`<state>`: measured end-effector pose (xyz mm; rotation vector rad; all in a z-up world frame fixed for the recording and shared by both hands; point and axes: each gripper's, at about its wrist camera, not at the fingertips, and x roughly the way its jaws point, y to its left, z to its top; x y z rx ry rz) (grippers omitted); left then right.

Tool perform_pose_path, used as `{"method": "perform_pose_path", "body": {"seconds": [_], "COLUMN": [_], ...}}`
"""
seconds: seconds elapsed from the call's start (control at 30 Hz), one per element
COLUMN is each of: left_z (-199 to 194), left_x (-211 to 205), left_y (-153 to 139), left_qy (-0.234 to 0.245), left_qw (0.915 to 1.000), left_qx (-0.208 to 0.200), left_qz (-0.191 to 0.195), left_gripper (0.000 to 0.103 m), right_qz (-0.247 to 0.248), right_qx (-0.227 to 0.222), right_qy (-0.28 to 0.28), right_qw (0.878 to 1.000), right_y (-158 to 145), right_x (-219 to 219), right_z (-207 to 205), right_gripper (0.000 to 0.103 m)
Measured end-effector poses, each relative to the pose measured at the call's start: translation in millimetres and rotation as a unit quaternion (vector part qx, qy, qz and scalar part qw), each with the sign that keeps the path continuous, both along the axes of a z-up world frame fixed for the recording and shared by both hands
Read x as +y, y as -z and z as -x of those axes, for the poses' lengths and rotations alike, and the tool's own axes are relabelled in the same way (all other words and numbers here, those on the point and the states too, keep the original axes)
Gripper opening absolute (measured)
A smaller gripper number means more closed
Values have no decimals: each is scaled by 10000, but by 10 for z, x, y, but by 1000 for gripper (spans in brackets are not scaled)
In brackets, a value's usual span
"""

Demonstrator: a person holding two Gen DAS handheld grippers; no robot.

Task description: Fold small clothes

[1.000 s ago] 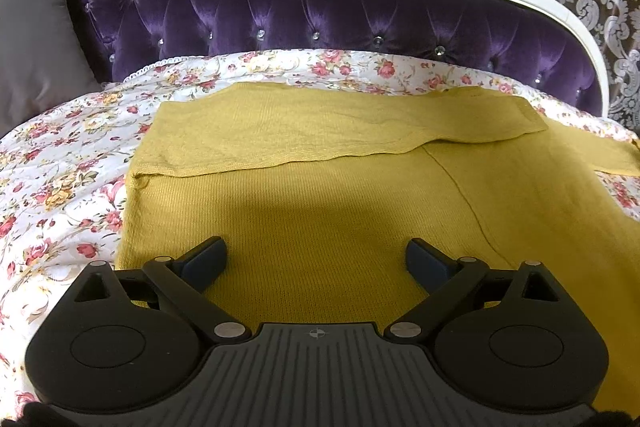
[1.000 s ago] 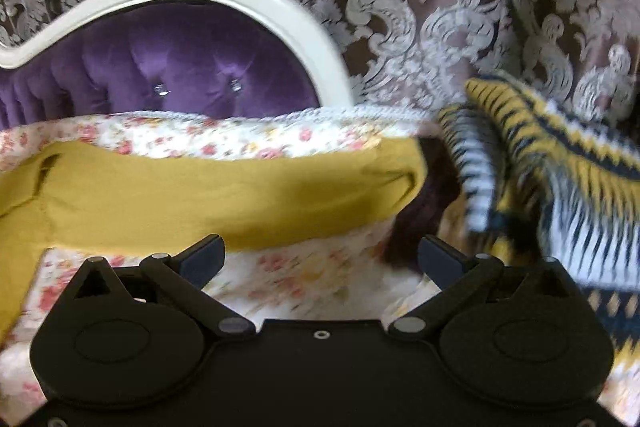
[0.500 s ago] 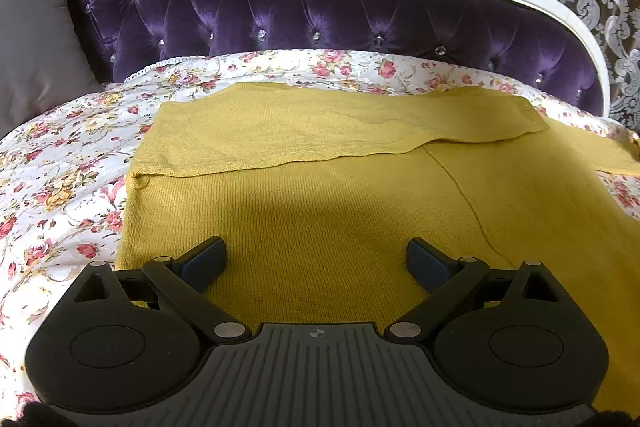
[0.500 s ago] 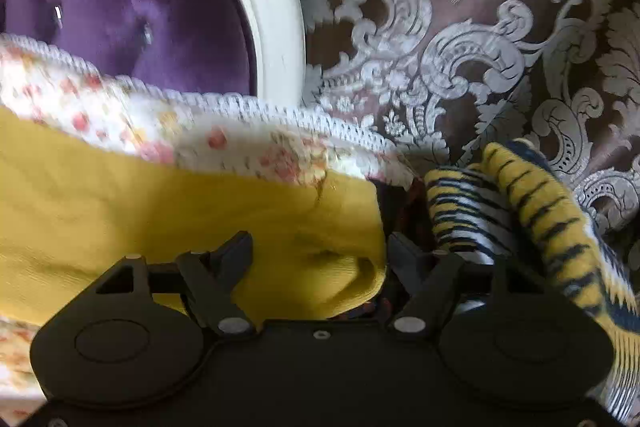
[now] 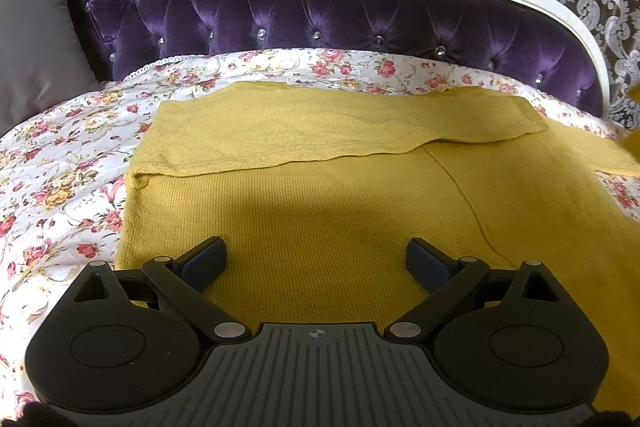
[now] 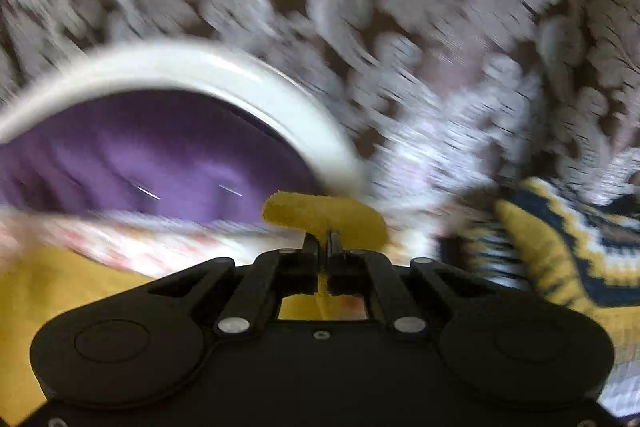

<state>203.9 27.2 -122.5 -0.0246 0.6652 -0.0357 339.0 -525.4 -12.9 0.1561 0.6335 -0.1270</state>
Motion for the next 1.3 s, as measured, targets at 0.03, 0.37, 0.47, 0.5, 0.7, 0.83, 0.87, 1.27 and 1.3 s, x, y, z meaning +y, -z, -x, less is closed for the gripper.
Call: {"method": "perform_pose_path", "body": {"seconds": [0.03,0.37,0.47,0.5,0.7,0.83,0.87,1.27,1.3], "left_z": [-1,-33,-24,-16,39,-34,-71,-857,-916], "left_x": [-2,83,142,169,334,459,474,94,58], "left_y": [-1,-46,-80,-89,-163,-225,-242,-437,-440], "left_qy": [-2,206,344,385,574,614,634,898,910], "left_qw": [10000,9995,9987,9983,9961,9926,9918,9859,9858], "left_qx": [-2,131,191,206,312,479,504,486,491], "left_qz": [-1,193,336,386,596,930,985,1324,1322], "left_gripper": [98,98,98,98,98,98,98,88,88], "right_qz": [-236,-1384,-1523,-1556,-1280,-659,-522,879,811], "right_qx": [-109,-638,-547,-456,139,199,198,-79,-73], "right_qy": [-159,-1999,-2541,-2703,-3250,-3010,-2943,-2994,-2991], "right_qw": [9995,9679,9536,9490,9369,9511,9541,9500,9508], "right_y": [-123,-614,-429,-319,417,727,760,1058,1065], "right_x": [106,1900,2538,2745,3439,3420,3388,3680,3656], "right_z": [4,26,88,116,337,668,732,1084,1078], "right_gripper": [8,8,9,14,55,57,58,86,87]}}
